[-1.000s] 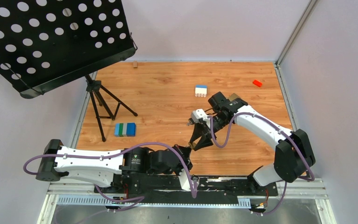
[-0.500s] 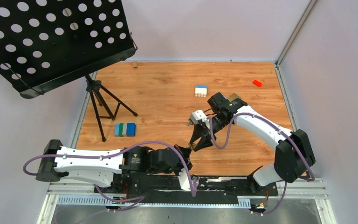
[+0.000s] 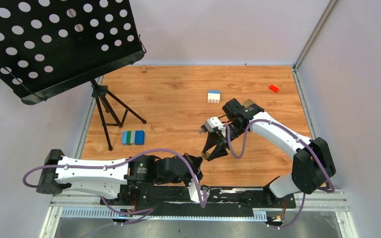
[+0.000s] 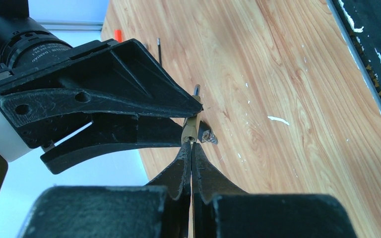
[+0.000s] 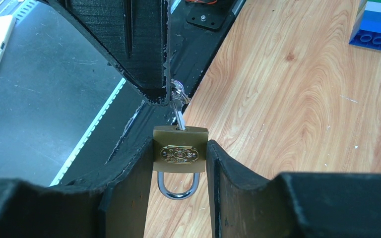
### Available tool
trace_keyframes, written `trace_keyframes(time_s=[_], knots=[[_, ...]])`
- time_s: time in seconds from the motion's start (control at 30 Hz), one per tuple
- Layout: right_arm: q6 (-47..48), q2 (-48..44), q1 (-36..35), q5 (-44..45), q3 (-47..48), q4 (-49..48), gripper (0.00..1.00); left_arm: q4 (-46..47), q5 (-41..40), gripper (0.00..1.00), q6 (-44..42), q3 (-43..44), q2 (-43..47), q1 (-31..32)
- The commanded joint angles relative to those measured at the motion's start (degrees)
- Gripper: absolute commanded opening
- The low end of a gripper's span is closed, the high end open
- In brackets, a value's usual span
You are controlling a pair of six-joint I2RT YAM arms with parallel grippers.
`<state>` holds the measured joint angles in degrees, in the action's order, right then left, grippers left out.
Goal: Unlock with the key
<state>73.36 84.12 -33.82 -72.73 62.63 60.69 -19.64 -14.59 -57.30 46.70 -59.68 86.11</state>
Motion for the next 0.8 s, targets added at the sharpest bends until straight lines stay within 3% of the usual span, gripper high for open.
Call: trace_keyframes(time_s=[0.0,0.77], knots=[[2.26,-0.89,-0.2,-7.41,2.7,2.08,0.0,1.18,1.37,0.0,0.89,-0.2,0.02,-0.59],[3.45,-0.53,-1.42,-7.26,3.2,2.87,0.0,2.86,1.98,0.0,-0.46,0.05,-3.34,-0.59]])
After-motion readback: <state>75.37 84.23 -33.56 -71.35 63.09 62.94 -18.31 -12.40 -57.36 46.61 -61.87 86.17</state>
